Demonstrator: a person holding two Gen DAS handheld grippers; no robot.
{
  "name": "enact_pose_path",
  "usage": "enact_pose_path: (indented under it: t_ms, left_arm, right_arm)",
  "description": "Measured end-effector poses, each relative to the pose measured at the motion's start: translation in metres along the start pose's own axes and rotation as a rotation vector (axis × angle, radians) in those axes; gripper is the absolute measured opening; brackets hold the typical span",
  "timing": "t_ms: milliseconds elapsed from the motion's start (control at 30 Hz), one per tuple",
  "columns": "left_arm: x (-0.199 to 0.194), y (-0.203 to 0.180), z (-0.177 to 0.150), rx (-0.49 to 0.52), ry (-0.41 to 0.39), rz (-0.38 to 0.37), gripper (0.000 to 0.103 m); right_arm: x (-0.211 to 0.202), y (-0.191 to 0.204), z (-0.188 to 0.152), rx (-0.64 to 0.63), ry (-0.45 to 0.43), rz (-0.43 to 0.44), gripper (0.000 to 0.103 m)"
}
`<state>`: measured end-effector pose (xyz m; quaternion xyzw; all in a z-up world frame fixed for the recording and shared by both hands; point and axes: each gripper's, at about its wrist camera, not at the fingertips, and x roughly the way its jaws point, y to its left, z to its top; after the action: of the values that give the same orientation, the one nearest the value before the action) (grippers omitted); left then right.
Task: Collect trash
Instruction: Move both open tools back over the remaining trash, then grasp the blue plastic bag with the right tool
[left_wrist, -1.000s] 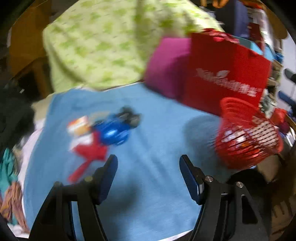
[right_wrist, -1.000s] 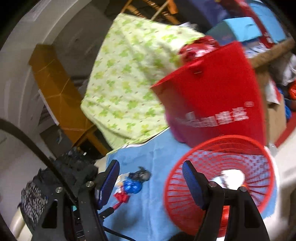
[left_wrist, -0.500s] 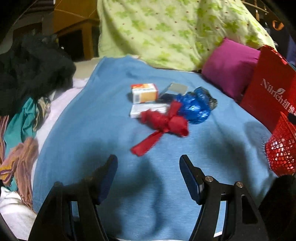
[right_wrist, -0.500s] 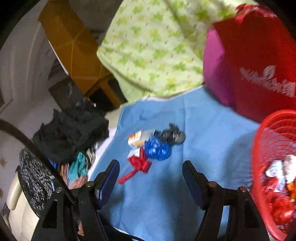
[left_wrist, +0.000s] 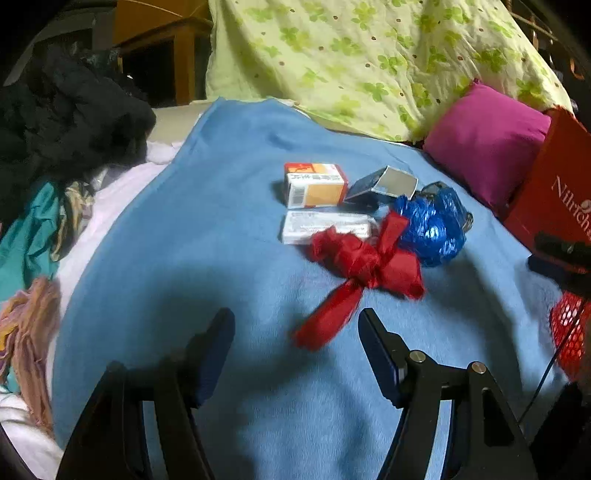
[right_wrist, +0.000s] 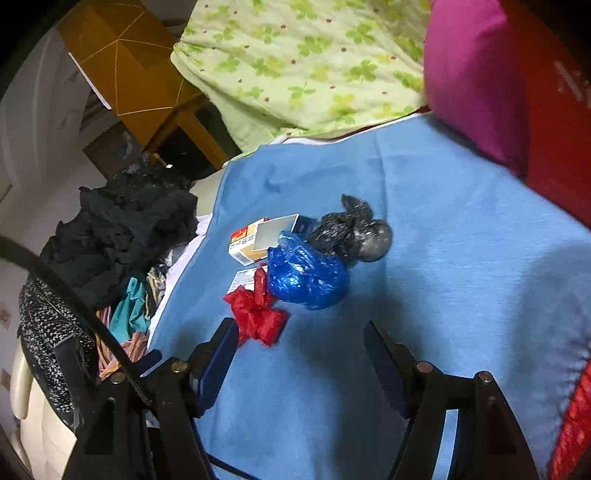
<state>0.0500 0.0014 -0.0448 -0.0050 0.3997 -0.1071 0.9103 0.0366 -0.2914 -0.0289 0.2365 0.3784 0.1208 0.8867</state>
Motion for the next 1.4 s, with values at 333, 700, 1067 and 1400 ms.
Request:
enact_pose_path:
  t_ms: [333, 700, 1067, 1400]
  left_arm:
    - [0.034, -0.007, 0.010, -0.035, 0.013, -0.115, 0.070]
    - [0.044, -0.002, 0.010, -0.046, 0.023, -0.101, 0.070]
    - [0.041, 0.015, 0.009, -0.113, 0.017, -0.075, 0.070]
    - [0.039, 0.006, 0.008, -0.071, 0.008, -0.084, 0.070]
  right_arm:
    - [0.061, -0.015, 0.030, 0.041, 0.042, 0.041, 0.074]
    - [0.117, -0.017, 0.051, 0.029, 0.132, 0.117, 0.075]
    - [0.090, 0.016, 0.037, -0.096, 0.203, 0.222, 0.075]
    - [0.136, 0.016, 0.026, -0.132, 0.245, 0.107, 0.062]
